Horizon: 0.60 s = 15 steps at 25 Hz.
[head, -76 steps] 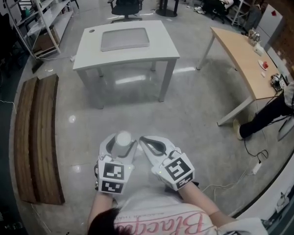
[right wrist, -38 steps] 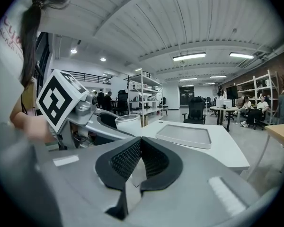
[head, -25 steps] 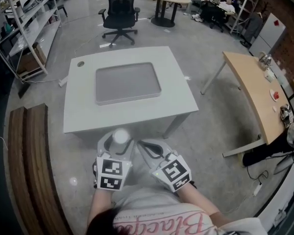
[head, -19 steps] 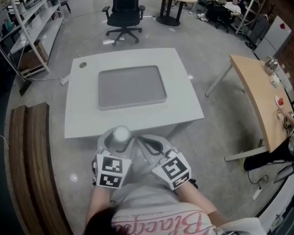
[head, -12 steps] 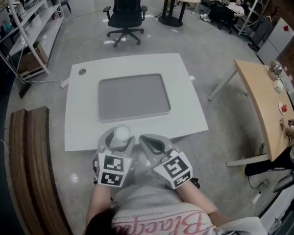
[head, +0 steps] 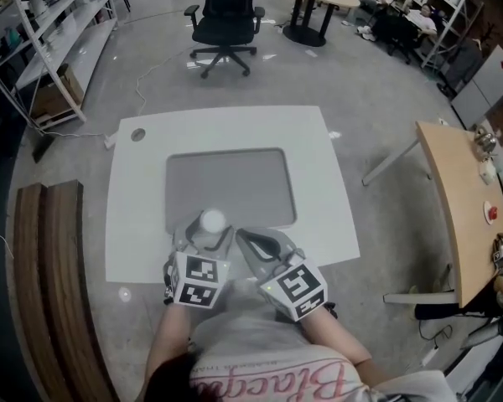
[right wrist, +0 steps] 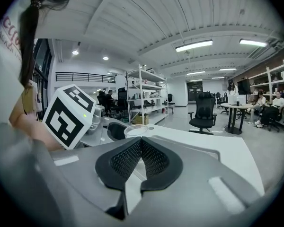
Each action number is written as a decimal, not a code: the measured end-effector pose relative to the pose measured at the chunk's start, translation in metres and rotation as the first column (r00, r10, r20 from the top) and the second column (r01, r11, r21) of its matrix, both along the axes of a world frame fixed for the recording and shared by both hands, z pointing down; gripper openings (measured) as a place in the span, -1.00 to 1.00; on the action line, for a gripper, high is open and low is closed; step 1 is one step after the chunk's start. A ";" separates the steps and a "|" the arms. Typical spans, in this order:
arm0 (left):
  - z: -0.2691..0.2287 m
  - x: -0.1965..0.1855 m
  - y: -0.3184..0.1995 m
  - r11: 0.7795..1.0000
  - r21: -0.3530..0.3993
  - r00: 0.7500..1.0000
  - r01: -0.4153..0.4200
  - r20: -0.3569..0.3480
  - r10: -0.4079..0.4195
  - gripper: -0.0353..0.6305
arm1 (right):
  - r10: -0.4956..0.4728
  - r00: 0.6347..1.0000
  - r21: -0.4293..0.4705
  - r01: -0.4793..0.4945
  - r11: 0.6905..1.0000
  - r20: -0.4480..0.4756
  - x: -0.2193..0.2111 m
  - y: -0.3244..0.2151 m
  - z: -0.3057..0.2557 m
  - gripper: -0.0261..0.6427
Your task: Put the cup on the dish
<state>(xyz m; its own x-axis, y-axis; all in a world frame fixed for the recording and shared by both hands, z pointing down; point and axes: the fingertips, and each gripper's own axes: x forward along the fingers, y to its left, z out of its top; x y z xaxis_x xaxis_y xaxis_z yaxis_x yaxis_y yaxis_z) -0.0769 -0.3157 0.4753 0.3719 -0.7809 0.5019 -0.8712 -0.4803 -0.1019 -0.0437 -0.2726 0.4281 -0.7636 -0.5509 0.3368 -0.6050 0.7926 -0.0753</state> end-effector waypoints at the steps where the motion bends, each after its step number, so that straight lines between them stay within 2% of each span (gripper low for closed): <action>1: 0.003 -0.001 -0.007 1.000 -0.004 1.000 0.011 -0.006 -0.011 -0.11 | -0.001 1.000 -0.004 0.001 1.000 0.001 0.000 -0.005 0.000 -0.96; 7: 0.030 0.000 -0.038 0.998 -0.044 0.998 0.047 -0.043 -0.049 -0.11 | -0.015 1.000 -0.033 0.015 0.999 0.001 -0.002 -0.029 0.005 -0.96; 11: 0.050 0.002 -0.058 0.995 -0.027 0.995 0.092 -0.030 -0.093 -0.11 | -0.014 1.000 -0.061 0.014 0.998 0.001 0.004 -0.041 0.011 -0.96; 15: 0.063 0.001 -0.078 0.994 -0.022 0.995 0.103 -0.016 -0.103 -0.11 | -0.015 1.000 -0.092 0.015 0.996 0.010 0.006 -0.050 0.014 -0.96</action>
